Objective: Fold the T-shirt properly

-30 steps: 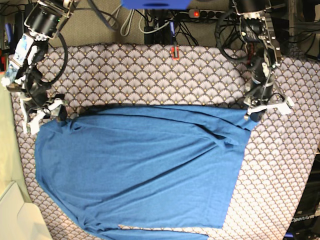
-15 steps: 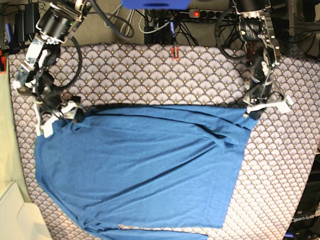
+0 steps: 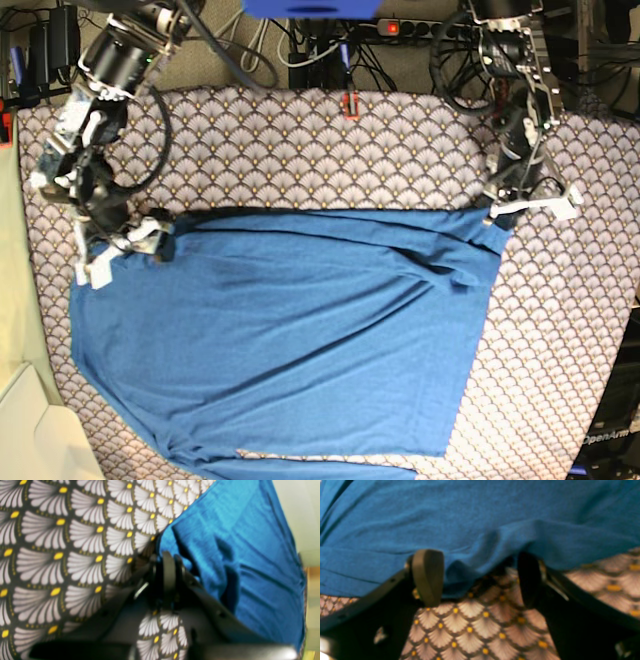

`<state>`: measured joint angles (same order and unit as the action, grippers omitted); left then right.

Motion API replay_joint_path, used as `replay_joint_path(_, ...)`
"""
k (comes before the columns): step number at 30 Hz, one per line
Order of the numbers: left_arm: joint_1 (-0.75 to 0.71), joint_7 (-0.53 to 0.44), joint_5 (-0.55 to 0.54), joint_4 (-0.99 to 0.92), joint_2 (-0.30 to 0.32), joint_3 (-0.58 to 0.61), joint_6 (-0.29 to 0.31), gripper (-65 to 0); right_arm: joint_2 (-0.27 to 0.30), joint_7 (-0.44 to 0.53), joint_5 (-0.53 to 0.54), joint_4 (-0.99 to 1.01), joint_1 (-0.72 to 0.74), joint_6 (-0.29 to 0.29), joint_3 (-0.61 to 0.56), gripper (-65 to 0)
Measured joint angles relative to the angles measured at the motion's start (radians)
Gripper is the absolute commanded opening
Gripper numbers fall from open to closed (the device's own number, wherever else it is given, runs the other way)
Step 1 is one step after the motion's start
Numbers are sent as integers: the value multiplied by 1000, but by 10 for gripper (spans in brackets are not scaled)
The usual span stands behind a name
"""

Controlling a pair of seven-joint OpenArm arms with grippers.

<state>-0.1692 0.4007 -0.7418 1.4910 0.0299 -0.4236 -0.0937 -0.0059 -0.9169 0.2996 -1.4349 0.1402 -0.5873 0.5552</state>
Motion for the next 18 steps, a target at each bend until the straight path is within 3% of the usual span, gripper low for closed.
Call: replay_joint_path(18, 1, 7, 0, 1, -5, -5, 0, -634, 8, 12, 12, 92, 4, 0, -1, -189)
